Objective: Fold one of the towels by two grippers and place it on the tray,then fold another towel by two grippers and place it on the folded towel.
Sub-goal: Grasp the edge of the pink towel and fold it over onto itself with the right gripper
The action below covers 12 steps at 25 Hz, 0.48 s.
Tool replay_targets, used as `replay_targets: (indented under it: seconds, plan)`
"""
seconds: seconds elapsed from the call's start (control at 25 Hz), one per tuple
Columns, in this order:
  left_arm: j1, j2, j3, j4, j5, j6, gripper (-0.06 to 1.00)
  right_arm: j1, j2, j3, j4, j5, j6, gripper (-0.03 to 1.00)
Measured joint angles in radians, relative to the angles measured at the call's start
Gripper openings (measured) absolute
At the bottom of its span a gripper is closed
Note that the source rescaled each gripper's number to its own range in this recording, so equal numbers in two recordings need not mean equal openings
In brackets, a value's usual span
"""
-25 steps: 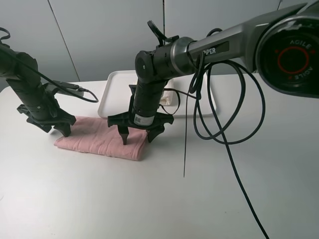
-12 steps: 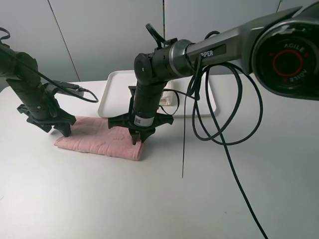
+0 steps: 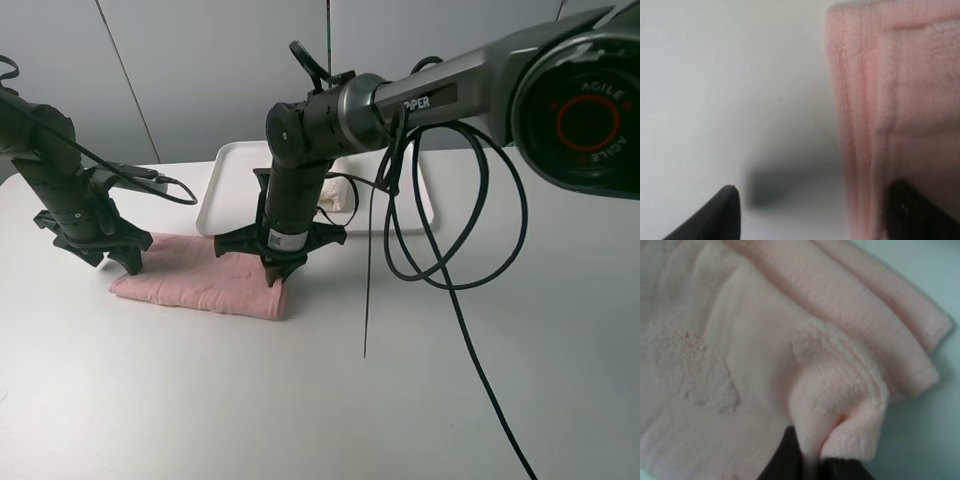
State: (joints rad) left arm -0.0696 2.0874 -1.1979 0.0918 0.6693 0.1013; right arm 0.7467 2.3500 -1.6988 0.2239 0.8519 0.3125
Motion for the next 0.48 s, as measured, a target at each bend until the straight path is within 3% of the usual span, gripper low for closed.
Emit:
replay_targets:
  seconds: [0.24, 0.48]
  plan:
    - [0.0, 0.0, 0.0, 0.0, 0.0, 0.0, 0.79, 0.0, -0.072, 0.0, 0.11, 0.008, -0.093, 0.04]
    - [0.0, 0.0, 0.0, 0.0, 0.0, 0.0, 0.79, 0.0, -0.077, 0.0, 0.399, -0.025, -0.248, 0.04]
